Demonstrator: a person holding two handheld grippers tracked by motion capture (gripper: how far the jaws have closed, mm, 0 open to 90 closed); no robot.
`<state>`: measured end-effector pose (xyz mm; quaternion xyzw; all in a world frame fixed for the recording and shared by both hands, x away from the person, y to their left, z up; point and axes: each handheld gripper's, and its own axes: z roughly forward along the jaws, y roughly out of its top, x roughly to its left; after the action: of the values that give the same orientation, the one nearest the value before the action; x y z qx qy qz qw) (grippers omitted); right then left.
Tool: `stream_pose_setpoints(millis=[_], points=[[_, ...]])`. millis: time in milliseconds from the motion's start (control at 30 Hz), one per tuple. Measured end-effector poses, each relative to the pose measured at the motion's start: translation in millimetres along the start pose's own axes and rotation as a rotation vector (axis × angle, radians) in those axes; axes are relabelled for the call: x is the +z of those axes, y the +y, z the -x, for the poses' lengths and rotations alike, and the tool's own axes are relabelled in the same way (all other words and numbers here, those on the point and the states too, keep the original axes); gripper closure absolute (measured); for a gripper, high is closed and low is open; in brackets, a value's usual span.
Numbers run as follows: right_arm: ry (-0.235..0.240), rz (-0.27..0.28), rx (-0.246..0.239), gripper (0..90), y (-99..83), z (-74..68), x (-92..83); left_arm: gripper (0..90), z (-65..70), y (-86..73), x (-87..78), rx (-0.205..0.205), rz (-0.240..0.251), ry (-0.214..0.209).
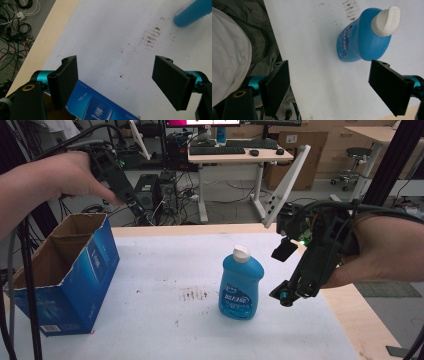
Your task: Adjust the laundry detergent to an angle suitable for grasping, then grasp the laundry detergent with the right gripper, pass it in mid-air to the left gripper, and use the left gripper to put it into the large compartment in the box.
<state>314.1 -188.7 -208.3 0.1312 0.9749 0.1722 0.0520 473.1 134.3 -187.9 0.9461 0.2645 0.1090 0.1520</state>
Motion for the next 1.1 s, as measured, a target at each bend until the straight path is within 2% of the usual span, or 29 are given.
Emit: stream_pose_setpoints(millis=[967, 1100], points=[[0.009, 0.006, 0.002, 16.7, -4.6, 4.5, 2.4, 21.0, 0.2, -0.6, 0.3, 0.002, -0.005, 0.000], [0.006, 0.019, 0.016, 16.7, -7.6, 6.3, 1.0, 21.0, 0.5, -0.7, 0.5, 0.002, -0.003, -0.002]])
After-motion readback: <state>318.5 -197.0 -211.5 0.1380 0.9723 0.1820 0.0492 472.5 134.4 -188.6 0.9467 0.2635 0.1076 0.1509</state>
